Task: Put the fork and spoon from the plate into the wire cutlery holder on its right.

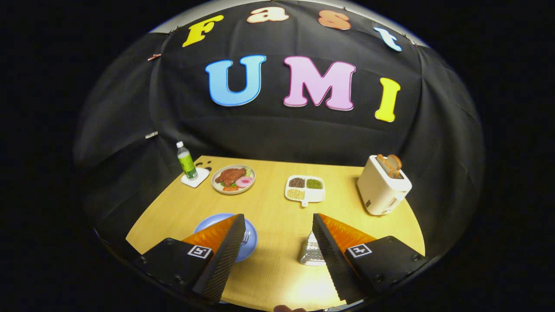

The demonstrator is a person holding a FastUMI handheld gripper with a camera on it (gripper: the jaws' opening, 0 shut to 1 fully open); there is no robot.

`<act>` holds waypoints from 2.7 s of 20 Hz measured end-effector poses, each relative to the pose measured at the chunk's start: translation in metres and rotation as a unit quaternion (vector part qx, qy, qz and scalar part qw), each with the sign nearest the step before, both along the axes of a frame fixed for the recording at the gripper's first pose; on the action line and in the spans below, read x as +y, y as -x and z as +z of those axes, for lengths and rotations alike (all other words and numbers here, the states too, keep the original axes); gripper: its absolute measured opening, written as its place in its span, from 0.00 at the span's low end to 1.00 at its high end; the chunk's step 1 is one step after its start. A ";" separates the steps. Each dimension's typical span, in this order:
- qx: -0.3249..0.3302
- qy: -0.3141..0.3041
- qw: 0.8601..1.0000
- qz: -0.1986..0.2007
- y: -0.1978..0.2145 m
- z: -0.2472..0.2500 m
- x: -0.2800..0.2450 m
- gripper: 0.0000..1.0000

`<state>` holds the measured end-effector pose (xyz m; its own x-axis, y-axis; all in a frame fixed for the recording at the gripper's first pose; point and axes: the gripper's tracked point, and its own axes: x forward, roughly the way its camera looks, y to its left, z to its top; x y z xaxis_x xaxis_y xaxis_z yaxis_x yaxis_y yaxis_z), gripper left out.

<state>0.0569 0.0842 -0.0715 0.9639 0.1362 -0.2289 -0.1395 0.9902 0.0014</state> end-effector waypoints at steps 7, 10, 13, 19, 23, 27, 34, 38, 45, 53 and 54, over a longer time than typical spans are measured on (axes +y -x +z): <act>0.106 0.018 0.992 0.059 -0.029 -0.080 0.062 0.97; 0.140 0.036 0.987 0.074 -0.038 -0.114 0.079 0.98; 0.168 0.061 0.980 0.086 -0.045 -0.145 0.090 0.97; 0.249 0.080 0.961 0.095 -0.052 -0.203 0.105 0.88; 0.236 0.097 0.964 0.081 -0.071 -0.199 0.104 0.81; 0.236 0.086 0.965 0.072 -0.077 -0.193 0.104 0.76; 0.254 0.109 0.956 0.098 -0.075 -0.209 0.118 0.67; 0.278 0.110 0.950 0.087 -0.083 -0.220 0.114 0.36; 0.325 0.078 0.935 0.117 -0.076 -0.227 0.119 0.12; 0.312 0.044 0.938 0.146 -0.055 -0.177 0.097 0.08; 0.307 0.048 0.939 0.148 -0.050 -0.167 0.087 0.08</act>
